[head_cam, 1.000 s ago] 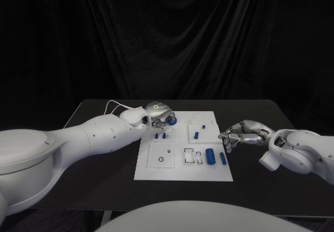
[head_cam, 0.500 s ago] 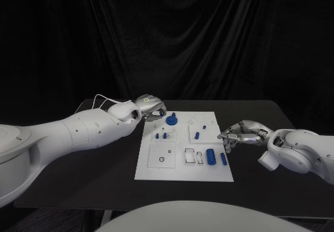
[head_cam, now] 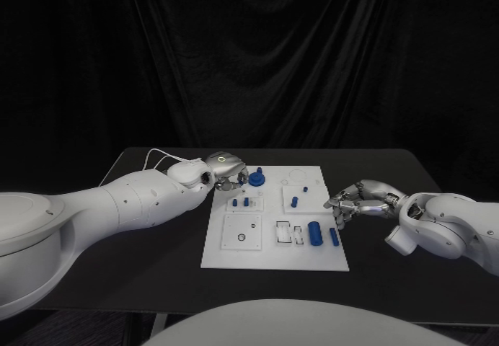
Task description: Assemble the parts on the task board
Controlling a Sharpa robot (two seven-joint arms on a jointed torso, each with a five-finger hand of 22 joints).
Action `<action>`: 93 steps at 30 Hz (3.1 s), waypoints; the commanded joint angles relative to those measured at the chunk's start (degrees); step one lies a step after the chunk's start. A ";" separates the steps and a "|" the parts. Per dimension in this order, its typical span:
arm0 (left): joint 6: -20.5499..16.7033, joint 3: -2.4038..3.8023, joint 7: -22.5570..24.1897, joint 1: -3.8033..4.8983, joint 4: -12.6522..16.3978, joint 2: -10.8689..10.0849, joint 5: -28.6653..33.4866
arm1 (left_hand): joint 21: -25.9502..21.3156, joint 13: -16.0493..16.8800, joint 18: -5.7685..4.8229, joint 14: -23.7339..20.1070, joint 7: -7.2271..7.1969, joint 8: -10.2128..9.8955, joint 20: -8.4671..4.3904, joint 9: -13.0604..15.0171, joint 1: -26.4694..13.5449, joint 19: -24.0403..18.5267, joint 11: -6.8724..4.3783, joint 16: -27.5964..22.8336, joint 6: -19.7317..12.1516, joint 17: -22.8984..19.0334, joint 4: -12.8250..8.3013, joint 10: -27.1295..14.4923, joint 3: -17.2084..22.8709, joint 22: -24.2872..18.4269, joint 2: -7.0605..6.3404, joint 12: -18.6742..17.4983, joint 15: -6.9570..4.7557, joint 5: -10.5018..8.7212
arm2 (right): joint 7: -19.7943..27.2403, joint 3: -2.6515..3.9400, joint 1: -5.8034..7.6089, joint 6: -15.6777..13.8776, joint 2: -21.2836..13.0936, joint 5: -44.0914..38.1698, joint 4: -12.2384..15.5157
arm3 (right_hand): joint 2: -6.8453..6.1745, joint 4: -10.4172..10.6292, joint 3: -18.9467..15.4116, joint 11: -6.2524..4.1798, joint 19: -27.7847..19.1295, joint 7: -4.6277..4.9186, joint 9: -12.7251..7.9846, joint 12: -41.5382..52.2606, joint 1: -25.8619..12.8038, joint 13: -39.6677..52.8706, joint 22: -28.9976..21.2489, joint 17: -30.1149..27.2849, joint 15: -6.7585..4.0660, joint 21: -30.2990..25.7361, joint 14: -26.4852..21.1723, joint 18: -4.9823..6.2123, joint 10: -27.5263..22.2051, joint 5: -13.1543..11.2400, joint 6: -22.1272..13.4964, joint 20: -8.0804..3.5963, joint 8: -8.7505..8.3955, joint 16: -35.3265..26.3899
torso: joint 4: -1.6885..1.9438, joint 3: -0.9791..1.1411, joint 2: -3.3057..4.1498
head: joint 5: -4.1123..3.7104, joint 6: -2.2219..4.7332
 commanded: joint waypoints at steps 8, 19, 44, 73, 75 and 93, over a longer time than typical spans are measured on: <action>3.77 0.06 0.62 -0.65 -2.25 1.71 -0.02 | -0.46 0.04 -0.11 -0.53 -0.12 0.26 0.02 0.04 -0.32 -0.49 0.03 -0.46 0.28 -0.51 0.04 0.28 0.38 7.12 0.02 -0.25 -0.02 -0.40 | -0.63 0.04 -0.12 1.11 0.09 -0.12 -0.03 | 0.19 0.22 -0.04 0.14 -0.38 0.13 -0.07 -0.21 -0.71 -0.05 -0.08 -0.06 0.10 -0.28 -0.15 0.42 -0.03 -0.33 0.44 0.21 0.09 -0.15 | -0.07 0.02 -0.03 | -0.06 -0.01; 5.40 0.07 0.37 -1.08 -3.63 2.91 -0.02 | -0.97 0.00 -0.04 -0.74 -0.10 0.14 0.05 0.01 -0.37 -0.71 0.08 -0.75 -0.02 -0.86 0.02 0.34 0.43 7.01 0.03 -0.39 0.04 -0.49 | -0.71 0.04 -0.12 1.19 0.09 -0.12 0.08 | 0.21 0.20 -0.02 0.13 -0.39 0.12 -0.07 -0.22 -0.75 -0.06 -0.09 -0.08 0.11 -0.29 -0.17 0.42 -0.05 -0.36 0.43 0.22 0.09 -0.17 | -0.07 0.03 -0.04 | -0.11 -0.01; 5.03 0.08 0.31 -1.86 -5.11 4.60 -0.02 | -0.79 -0.03 -0.11 -0.77 -0.04 -0.05 0.09 -0.05 -0.49 -0.65 0.17 -0.80 -0.43 -0.82 0.03 0.53 0.47 7.10 0.12 -0.50 0.10 -0.56 | -1.16 0.04 -0.12 1.32 -0.06 -0.12 0.39 | 0.31 0.16 0.07 0.13 -0.42 0.11 -0.08 -0.23 -0.85 -0.06 -0.12 -0.11 0.12 -0.33 -0.22 0.42 -0.10 -0.40 0.41 0.23 0.07 -0.19 | -0.04 0.04 -0.02 | -0.64 -0.01; 6.69 0.08 -0.14 -2.29 -7.08 5.66 -0.02 | -4.17 -0.86 0.35 -2.61 -1.59 -2.21 0.54 -0.94 -2.24 -2.08 0.80 -3.15 -3.81 -4.07 0.58 -1.25 -0.30 6.47 -1.86 -2.94 0.70 -3.13 | -1.76 0.04 -0.12 1.70 -0.12 -0.12 0.50 | 0.64 0.19 0.27 0.14 -0.45 0.12 -0.09 -0.20 -1.06 -0.05 -0.16 -0.15 0.13 -0.36 -0.26 0.42 -0.12 -0.50 0.39 0.25 0.06 -0.20 | -0.03 0.04 -0.08 | -0.53 -0.01; 6.70 0.08 -0.10 -2.31 -7.05 5.62 -0.02 | -4.44 -0.96 0.38 -2.70 -1.72 -2.38 0.61 -1.02 -2.50 -2.16 0.91 -3.25 -4.01 -4.20 0.81 -1.60 -0.40 6.43 -1.98 -3.25 0.78 -3.56 | -1.77 0.04 -0.12 1.72 -0.11 -0.12 0.49 | 0.64 0.19 0.27 0.14 -0.45 0.12 -0.09 -0.20 -1.06 -0.05 -0.16 -0.15 0.13 -0.36 -0.26 0.42 -0.12 -0.50 0.39 0.25 0.06 -0.20 | -0.05 0.03 -0.08 | -0.51 -0.01; 5.54 0.08 -0.18 -2.38 -7.08 5.39 -0.02 | -6.12 -1.51 0.59 -3.27 -2.78 -3.72 0.92 -1.67 -2.92 -2.60 1.37 -3.84 -6.09 -5.06 1.48 -2.83 -0.49 6.16 -2.20 -4.52 1.16 -3.92 | -1.83 0.04 -0.14 1.91 0.03 -0.12 0.36 | 0.64 0.19 0.27 0.14 -0.45 0.12 -0.09 -0.20 -1.06 -0.05 -0.16 -0.15 0.13 -0.36 -0.26 0.42 -0.12 -0.50 0.39 0.25 0.06 -0.20 | 0.00 0.03 -0.07 | -0.35 -0.01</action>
